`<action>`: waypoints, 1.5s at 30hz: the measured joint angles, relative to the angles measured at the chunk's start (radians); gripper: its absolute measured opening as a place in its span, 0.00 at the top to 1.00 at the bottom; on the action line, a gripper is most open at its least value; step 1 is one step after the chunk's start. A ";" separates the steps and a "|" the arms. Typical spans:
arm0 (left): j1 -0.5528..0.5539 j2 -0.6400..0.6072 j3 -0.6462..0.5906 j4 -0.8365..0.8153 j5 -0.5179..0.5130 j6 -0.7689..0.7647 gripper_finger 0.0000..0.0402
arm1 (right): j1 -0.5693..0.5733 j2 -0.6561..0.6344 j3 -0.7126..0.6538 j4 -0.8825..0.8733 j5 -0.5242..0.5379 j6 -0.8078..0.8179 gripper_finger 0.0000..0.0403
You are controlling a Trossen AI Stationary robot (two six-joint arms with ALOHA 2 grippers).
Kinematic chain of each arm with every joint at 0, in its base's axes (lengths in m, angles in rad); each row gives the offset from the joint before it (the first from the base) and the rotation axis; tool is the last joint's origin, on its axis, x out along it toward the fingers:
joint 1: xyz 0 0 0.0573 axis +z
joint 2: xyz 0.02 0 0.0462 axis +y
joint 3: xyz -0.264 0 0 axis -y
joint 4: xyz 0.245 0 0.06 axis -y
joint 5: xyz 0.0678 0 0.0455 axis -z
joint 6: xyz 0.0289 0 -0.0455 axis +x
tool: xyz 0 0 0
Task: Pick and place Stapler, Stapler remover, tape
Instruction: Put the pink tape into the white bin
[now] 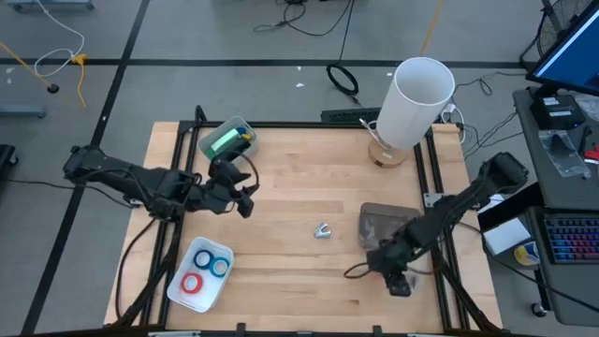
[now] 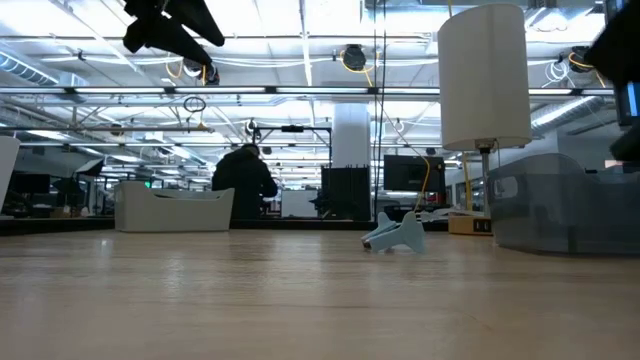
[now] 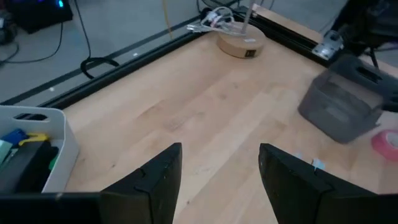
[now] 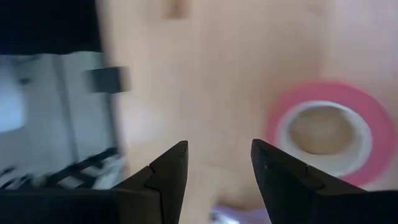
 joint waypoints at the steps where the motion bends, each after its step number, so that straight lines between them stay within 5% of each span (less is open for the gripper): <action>1: -0.005 0.000 0.000 0.000 0.000 0.009 0.47 | 0.002 0.025 0.000 -0.005 0.018 0.019 0.58; 9: -0.033 0.000 0.000 0.001 0.026 0.041 0.47 | -0.001 0.100 0.004 0.012 0.047 0.188 0.58; 25: -0.039 0.000 0.000 0.021 0.031 0.114 0.47 | 0.003 -0.020 -0.001 0.022 0.160 0.317 0.58; 40: -0.039 0.000 0.000 0.018 0.032 0.115 0.47 | 0.009 0.157 0.002 0.028 0.188 0.352 0.58; 45: -0.039 0.000 0.000 0.018 0.032 0.115 0.47 | 0.015 0.160 0.002 0.030 0.193 0.392 0.69</action>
